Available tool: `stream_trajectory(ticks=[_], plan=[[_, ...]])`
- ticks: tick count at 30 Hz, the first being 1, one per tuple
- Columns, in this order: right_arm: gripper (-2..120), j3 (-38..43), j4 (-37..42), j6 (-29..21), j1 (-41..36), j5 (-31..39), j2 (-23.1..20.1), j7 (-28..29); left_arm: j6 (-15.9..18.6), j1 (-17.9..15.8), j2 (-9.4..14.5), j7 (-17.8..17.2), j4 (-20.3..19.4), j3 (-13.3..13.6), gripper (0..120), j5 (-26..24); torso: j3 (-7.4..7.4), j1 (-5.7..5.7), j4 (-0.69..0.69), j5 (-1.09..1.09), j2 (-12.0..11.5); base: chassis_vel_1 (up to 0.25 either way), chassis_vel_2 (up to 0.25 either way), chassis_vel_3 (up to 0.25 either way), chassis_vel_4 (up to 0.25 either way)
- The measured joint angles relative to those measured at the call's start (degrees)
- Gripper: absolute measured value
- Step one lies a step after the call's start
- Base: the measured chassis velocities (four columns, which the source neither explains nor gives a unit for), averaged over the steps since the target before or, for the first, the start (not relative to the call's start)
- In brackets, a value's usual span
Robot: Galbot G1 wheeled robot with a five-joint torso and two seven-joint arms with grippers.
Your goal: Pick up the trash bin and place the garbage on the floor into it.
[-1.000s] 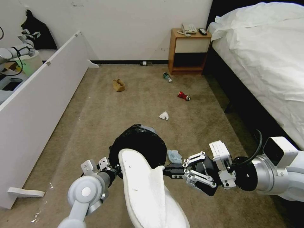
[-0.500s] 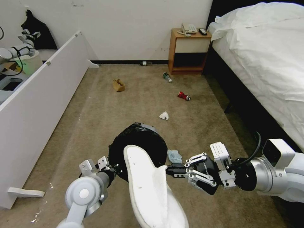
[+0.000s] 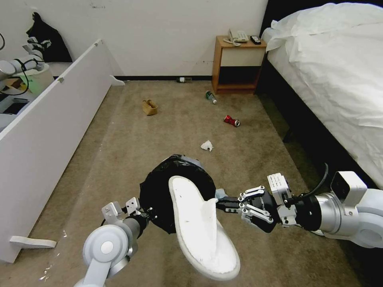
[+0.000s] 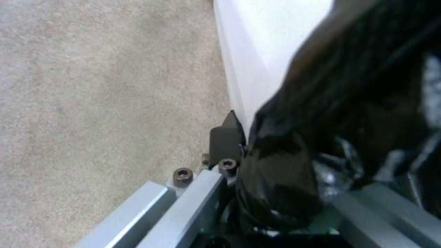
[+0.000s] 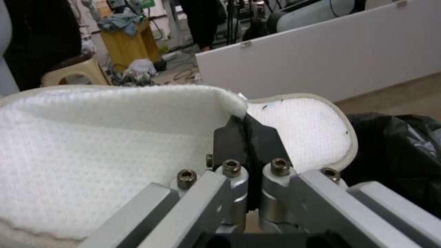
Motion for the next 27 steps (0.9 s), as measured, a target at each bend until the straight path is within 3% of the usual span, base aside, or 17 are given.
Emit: stream_trajectory(ticks=[27], plan=[[0, -0.39, -2.96, 0.23, -1.49, 0.11, -2.36, 1.90, 0.00, -1.36, -1.07, 0.82, 0.49, 3.83, 0, 0.99, 0.00, 0.00, 0.00, 0.00, 0.00, 0.000, 0.000, 0.000, 0.000]])
